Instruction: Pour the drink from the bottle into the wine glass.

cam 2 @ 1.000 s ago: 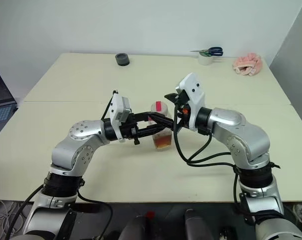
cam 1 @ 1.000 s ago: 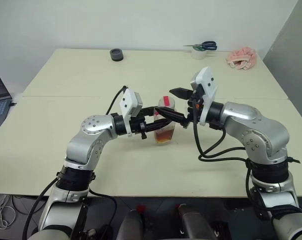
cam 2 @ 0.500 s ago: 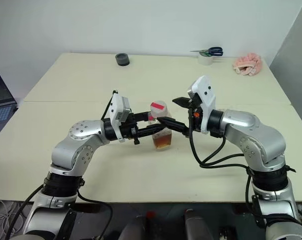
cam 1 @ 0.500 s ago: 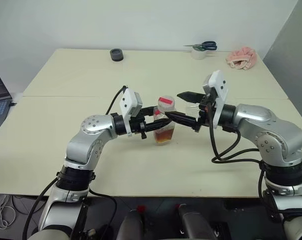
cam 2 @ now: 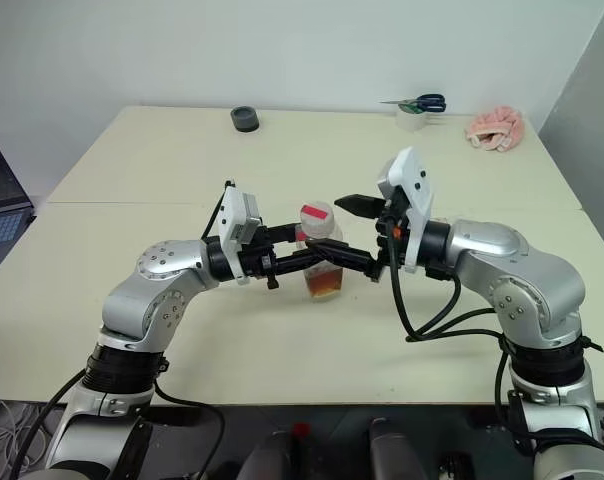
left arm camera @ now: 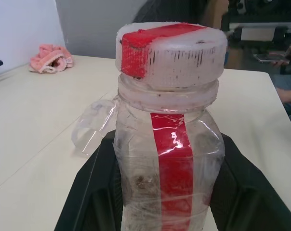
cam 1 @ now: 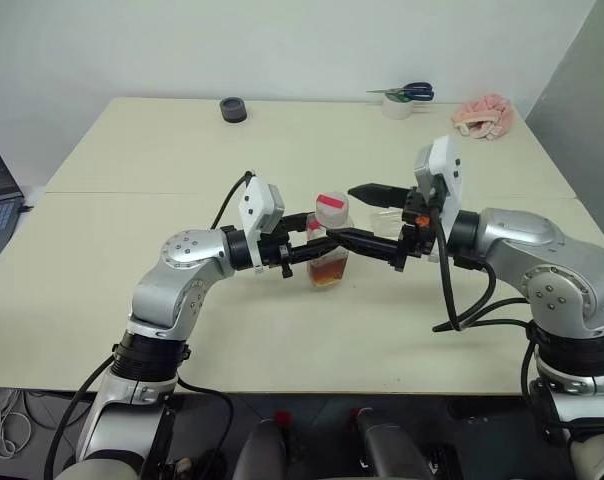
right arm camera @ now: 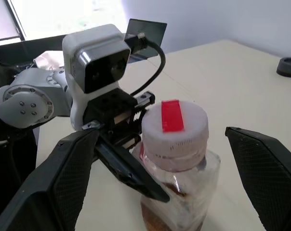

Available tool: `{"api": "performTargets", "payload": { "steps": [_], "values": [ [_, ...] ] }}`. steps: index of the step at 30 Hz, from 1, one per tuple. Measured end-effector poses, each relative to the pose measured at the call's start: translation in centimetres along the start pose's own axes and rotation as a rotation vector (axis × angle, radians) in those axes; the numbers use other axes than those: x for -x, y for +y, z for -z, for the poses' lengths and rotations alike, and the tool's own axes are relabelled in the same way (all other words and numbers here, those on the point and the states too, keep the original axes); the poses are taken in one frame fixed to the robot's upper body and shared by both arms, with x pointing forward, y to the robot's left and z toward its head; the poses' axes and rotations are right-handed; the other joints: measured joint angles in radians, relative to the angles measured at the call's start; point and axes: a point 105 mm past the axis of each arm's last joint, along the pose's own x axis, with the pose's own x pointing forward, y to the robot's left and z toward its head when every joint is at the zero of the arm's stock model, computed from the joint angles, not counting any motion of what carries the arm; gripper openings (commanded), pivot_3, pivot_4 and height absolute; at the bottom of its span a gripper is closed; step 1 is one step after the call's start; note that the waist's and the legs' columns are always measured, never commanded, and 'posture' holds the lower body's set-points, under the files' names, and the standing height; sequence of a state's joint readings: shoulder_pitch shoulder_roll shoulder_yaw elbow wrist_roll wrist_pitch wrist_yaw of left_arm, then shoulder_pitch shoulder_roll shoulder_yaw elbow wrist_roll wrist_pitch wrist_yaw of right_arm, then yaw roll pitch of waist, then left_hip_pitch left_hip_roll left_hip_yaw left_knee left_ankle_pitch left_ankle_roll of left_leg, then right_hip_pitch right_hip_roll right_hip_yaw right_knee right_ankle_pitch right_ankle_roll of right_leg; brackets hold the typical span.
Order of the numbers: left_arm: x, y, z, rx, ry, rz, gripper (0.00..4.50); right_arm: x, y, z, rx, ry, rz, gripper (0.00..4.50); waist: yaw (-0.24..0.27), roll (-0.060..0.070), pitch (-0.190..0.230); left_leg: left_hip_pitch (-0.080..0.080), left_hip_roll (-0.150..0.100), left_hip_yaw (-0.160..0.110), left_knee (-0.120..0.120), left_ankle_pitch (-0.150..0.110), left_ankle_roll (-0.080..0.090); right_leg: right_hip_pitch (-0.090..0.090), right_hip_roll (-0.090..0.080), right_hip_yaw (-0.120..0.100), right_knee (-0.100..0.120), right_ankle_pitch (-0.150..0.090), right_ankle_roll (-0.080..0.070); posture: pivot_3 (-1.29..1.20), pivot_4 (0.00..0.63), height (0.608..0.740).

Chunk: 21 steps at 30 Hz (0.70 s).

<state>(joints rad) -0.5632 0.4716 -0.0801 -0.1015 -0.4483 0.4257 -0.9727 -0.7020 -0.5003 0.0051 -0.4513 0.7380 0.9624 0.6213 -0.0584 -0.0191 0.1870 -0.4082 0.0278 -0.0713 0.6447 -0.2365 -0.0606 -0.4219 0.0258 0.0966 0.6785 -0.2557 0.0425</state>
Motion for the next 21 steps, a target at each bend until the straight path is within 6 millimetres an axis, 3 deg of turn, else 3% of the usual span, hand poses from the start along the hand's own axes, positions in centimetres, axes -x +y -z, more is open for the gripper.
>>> {"api": "performTargets", "payload": {
  "steps": [14, 21],
  "values": [
    [0.0, 0.0, -0.1, -0.011, -0.008, -0.003, 1.87, -3.6, -0.5, 0.5, 0.002, 0.043, 0.124, 4.50, 0.000, 0.000, 0.000, 0.000, 0.000, 0.000, 0.000, 0.000, 0.000, 0.000, 0.000, 0.000, 0.000, 0.000, 0.000, 0.00, 0.150, 0.740],
    [0.0, 0.1, -0.2, -0.012, -0.009, -0.009, 1.87, -4.0, -1.5, 0.5, 0.003, 0.039, 0.175, 4.50, 0.000, 0.000, 0.000, 0.000, 0.000, 0.000, 0.000, 0.000, 0.000, 0.000, 0.000, 0.000, 0.000, 0.000, 0.000, 0.00, 0.150, 0.740]
  ]
}}
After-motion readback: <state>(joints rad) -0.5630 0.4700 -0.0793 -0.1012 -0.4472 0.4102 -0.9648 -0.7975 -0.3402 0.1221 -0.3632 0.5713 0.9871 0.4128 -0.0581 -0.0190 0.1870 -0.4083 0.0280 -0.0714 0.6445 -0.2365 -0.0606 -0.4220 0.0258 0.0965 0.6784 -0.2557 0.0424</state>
